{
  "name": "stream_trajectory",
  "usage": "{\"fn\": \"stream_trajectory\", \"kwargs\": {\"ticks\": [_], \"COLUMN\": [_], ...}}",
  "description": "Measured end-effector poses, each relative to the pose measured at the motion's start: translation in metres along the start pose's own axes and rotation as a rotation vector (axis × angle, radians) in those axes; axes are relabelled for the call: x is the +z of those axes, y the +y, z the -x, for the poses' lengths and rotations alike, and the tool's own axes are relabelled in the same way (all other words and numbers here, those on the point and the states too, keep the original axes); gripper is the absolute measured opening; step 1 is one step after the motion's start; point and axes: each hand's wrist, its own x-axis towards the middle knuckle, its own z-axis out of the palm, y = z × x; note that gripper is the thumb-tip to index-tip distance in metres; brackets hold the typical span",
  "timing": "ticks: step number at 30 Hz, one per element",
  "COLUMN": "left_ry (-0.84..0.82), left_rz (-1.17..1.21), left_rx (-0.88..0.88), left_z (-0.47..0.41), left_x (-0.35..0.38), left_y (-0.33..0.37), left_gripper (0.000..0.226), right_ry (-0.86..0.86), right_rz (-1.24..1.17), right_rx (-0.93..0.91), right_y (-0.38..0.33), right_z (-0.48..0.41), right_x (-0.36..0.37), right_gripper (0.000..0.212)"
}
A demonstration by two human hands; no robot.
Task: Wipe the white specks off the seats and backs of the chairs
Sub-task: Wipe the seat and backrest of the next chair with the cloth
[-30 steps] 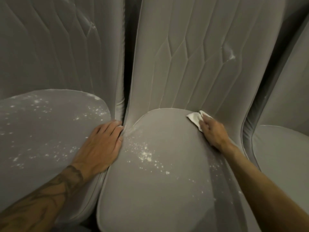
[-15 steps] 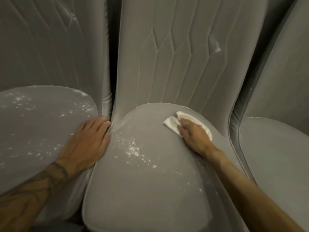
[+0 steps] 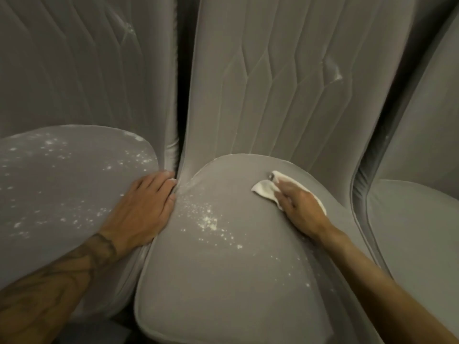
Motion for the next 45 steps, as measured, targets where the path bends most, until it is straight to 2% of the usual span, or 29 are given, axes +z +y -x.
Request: {"fn": "stream_trajectory", "kwargs": {"ticks": [5, 10, 11, 14, 16, 18, 21, 26, 31, 37, 42, 45], "left_ry": [-0.001, -0.014, -0.018, -0.014, -0.011, -0.008, -0.017, -0.026, -0.023, -0.009, -0.024, -0.015], "left_rz": [-0.011, 0.012, 0.012, 0.019, 0.024, 0.017, -0.003, -0.011, -0.001, 0.050, -0.004, -0.040], "left_rx": [-0.002, -0.006, -0.010, -0.017, -0.015, -0.016, -0.009, -0.003, -0.010, -0.036, -0.056, -0.081], "left_z": [0.000, 0.001, 0.001, 0.000, 0.000, 0.002, 0.002, 0.002, 0.002, 0.001, 0.003, 0.007], "left_x": [0.001, -0.001, -0.002, -0.006, -0.008, -0.008, -0.008, -0.007, -0.004, -0.006, -0.017, -0.025], "left_y": [-0.002, -0.002, -0.001, 0.002, 0.001, 0.000, -0.001, -0.001, -0.004, -0.003, -0.003, -0.005], "left_gripper": [0.041, 0.042, 0.042, 0.041, 0.040, 0.040, 0.041, 0.042, 0.041, 0.038, 0.040, 0.039], "right_ry": [0.064, -0.096, -0.093, -0.052, -0.033, -0.046, -0.116, -0.042, -0.155, -0.066, -0.138, -0.079], "right_rz": [-0.120, -0.148, -0.136, -0.115, -0.140, -0.163, -0.121, -0.141, -0.130, -0.172, -0.124, -0.152], "right_rx": [0.218, -0.150, -0.178, -0.066, -0.057, -0.186, -0.375, -0.163, -0.375, -0.231, -0.362, -0.275], "right_y": [-0.035, -0.106, -0.106, -0.105, -0.121, -0.142, -0.136, -0.136, -0.145, -0.156, -0.153, -0.156], "right_z": [-0.047, -0.037, -0.041, -0.067, -0.071, -0.054, -0.033, -0.067, -0.022, -0.050, -0.018, -0.035], "right_x": [0.013, 0.052, 0.051, 0.044, 0.048, 0.056, 0.056, 0.055, 0.062, 0.061, 0.057, 0.057], "right_gripper": [0.041, 0.037, 0.038, 0.040, 0.036, 0.032, 0.036, 0.039, 0.037, 0.036, 0.037, 0.038]}}
